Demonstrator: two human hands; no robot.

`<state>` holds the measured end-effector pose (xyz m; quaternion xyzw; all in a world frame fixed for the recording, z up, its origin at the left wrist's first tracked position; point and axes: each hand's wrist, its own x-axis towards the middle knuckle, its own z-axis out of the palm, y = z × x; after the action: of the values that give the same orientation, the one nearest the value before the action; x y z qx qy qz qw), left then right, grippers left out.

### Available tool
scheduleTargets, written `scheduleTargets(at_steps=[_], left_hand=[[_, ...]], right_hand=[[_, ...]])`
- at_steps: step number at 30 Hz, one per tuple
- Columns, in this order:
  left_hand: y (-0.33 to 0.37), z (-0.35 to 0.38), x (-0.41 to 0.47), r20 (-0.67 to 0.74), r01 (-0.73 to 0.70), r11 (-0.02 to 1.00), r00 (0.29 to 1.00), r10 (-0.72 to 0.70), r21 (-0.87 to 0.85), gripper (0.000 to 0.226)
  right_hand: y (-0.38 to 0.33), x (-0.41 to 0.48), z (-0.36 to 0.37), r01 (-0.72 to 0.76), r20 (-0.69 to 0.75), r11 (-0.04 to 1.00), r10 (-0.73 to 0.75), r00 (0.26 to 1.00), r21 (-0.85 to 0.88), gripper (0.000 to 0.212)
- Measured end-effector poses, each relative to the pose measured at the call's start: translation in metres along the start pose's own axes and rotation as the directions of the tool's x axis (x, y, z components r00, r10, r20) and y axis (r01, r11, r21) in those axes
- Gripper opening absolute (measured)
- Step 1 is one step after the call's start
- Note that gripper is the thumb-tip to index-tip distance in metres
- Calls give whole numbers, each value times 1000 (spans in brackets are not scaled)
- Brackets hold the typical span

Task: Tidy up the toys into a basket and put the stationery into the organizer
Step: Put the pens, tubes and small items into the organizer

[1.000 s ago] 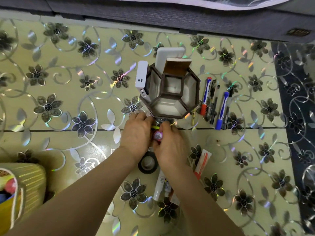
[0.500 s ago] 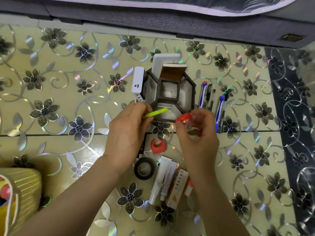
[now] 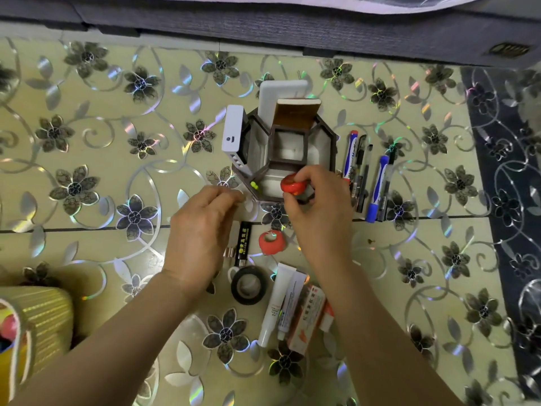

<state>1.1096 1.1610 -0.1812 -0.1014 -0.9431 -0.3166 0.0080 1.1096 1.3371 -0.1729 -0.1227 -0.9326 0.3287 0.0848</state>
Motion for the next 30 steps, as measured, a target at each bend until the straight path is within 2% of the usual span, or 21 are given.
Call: scheduleTargets(at_steps=[2, 5, 8, 10, 13, 16, 19, 22, 25, 30], left_hand=[[-7, 7, -10, 95, 15, 997, 995, -21, 70, 18], [-14, 21, -16, 235, -41, 979, 972, -7, 200, 26], [-15, 32, -12, 332, -97, 956, 943, -1, 277, 38], [-11, 37, -8, 370, -124, 935, 929, -9, 333, 39], [-3, 41, -2, 403, -151, 897, 915, -33, 416, 40], [-3, 46, 1, 417, -143, 892, 907, -54, 428, 41], [-1, 45, 1, 384, -66, 936, 920, -77, 346, 30], [9, 30, -3, 283, 80, 990, 953, -111, 118, 26], [23, 6, -3, 153, 125, 988, 982, -110, -90, 30], [41, -22, 8, 20, 176, 958, 984, -176, -225, 31]], right_hand=[[1, -4, 0, 19, -14, 1000, -20, 1000, -14, 16], [2, -19, -2, 9, -3, 999, -9, 1000, -35, 16], [2, -44, 1, 34, 114, 995, -23, 993, -95, 14], [1, -59, 7, 35, 186, 990, -9, 982, -137, 13], [1, -71, 19, 29, 256, 966, 39, 966, -256, 24], [1, -74, 27, -27, 336, 957, 128, 933, -289, 31], [2, -74, 29, -77, 353, 966, 164, 921, -248, 29], [0, -68, 14, -69, 254, 989, 101, 962, -131, 24], [-7, -56, -12, -85, 132, 996, 83, 988, 14, 22], [-19, -28, -28, -118, 14, 979, 117, 993, 165, 19]])
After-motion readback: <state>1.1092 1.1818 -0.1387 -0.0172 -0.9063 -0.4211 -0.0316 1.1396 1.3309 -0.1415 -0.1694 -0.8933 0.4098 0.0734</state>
